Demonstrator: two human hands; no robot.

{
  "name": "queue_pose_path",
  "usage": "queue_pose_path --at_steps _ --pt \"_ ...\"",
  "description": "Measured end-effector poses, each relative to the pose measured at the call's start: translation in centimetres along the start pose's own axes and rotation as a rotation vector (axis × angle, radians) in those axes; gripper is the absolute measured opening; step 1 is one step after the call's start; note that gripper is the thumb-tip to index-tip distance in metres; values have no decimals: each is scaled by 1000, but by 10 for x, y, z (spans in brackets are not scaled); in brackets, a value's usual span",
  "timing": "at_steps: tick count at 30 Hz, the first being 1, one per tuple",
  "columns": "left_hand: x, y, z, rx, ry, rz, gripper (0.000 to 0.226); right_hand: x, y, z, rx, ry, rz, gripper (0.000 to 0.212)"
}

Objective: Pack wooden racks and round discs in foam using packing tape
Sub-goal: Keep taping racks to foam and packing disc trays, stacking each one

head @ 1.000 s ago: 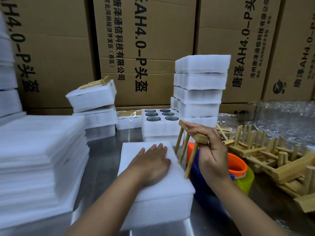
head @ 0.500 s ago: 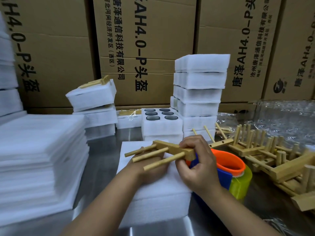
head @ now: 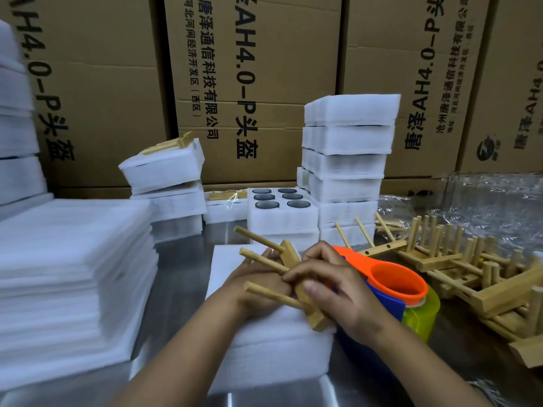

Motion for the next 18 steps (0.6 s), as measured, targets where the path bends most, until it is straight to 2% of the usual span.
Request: queue_pose_path --at_steps 3,8,9,11,12,15,17,18 --pt "4 -7 -6 -15 -74 29 44 -17 0 2 -108 -42 -176 13" --pt "12 -7 -5 20 230 122 50 -29 3 -1 -123 -87 -310 6" --pt "15 -7 -2 8 357 134 50 -32 4 -1 -149 -105 -338 7" --pt "27 -5 7 -1 843 161 46 -40 6 -4 -194 -184 -416 16" --pt "35 -4 12 -49 1082 181 43 -43 7 -6 -207 -225 -454 21" --pt "75 2 14 -242 1661 388 43 -48 9 -10 -208 -263 -508 33" --pt "87 4 8 -229 2071 388 51 -47 9 -11 -198 -272 -512 38" --pt "88 6 8 -219 2165 368 50 -46 8 -12 -189 -275 -512 41"
Point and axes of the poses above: each hand's wrist, its own y-axis away from the middle knuckle, its own z-axis out of the back of the hand, x = y × z, the point moved 7 cm from there along -y, towards the middle knuckle, and after that the axes turned 15 degrees about z, right-handed, at the moved point
